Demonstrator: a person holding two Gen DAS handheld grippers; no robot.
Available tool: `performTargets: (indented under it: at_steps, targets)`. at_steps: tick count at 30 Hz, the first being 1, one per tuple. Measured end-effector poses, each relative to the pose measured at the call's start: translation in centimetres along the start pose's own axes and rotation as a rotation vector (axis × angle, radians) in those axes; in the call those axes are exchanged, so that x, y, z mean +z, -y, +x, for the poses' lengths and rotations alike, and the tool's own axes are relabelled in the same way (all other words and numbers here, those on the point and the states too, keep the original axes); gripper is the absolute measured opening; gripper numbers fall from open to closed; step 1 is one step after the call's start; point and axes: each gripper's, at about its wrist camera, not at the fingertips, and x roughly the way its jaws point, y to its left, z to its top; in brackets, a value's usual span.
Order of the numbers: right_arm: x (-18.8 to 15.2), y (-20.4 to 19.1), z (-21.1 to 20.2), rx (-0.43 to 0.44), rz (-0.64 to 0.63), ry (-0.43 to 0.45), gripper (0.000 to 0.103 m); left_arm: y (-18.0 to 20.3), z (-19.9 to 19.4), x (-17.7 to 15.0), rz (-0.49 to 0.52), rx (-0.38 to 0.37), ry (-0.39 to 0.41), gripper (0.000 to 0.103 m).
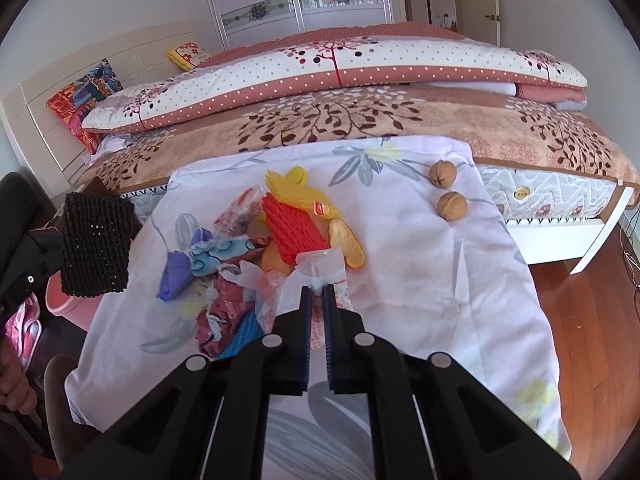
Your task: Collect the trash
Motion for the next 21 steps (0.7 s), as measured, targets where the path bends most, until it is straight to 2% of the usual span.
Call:
performTargets:
  at_steps: [6, 11, 16, 21]
  targets:
    - [3.5, -7.3, -1.0, 0.148, -0.117, 0.065, 0.005, -2.5, -2.9, 1.3, -0.028, 0.078, 0.078, 0.001]
    - [5.1, -15.2, 1.0, 0.3, -0.2, 0.05, 0.005, -5.8, -5.2, 1.6, -0.046, 0.207, 0.118, 0.001]
    - [5.1, -22.9, 4.2, 0.401, -0.291, -0.01, 0.006, -9.7, -6.4, 0.6, -0.115, 0.31, 0.097, 0.001]
    - [3.0, -28.2, 7.5, 0.428, -0.361, -0.093, 0.006, -13.1, -6.1, -1.4, -0.195, 0.385, 0.035, 0.001]
